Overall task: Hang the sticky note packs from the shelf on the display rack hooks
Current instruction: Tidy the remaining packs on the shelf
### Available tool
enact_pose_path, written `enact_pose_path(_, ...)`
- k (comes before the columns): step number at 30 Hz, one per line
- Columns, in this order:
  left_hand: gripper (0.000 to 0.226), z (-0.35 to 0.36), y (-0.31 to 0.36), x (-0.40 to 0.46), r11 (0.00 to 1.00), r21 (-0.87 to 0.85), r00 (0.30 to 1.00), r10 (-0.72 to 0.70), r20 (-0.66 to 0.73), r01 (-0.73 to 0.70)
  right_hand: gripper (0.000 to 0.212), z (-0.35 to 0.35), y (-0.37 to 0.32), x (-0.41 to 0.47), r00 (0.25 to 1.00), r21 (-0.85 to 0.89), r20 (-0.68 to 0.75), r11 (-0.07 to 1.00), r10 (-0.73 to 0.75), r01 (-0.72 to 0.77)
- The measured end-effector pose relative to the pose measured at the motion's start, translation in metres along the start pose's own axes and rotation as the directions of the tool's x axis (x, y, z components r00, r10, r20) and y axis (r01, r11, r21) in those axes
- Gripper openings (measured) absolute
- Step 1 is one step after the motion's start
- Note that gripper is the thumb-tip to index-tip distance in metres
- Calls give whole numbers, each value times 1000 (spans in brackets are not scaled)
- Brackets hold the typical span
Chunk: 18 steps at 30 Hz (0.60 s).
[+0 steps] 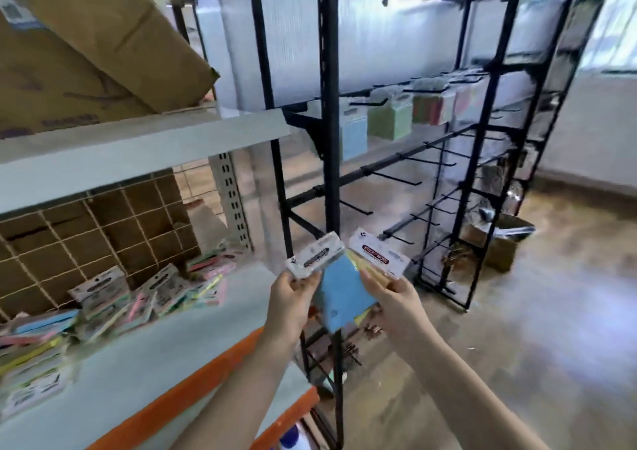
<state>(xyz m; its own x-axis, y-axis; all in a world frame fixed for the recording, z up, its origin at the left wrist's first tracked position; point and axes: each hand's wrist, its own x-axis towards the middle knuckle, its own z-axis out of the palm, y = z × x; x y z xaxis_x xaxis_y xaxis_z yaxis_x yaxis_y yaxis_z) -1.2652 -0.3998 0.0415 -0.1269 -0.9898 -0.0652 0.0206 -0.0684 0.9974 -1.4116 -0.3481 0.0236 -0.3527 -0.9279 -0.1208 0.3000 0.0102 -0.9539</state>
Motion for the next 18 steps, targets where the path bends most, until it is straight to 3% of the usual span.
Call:
enact_pose_path(7, 19, 91, 21, 26, 946, 148, 956, 275, 99, -288, 23, -71, -31, 23, 972, 7, -217, 996, -87, 90)
enact_pose_path(14, 30, 162, 54, 69, 916, 97, 916, 373, 146, -388, 20, -134, -81, 78, 910, 95, -388, 975, -147, 199)
enact_pose_path(18, 23, 186, 70, 108, 910, 60, 908, 400, 127, -410, 29, -153, -120, 113, 838, -68, -468, 957, -279, 281)
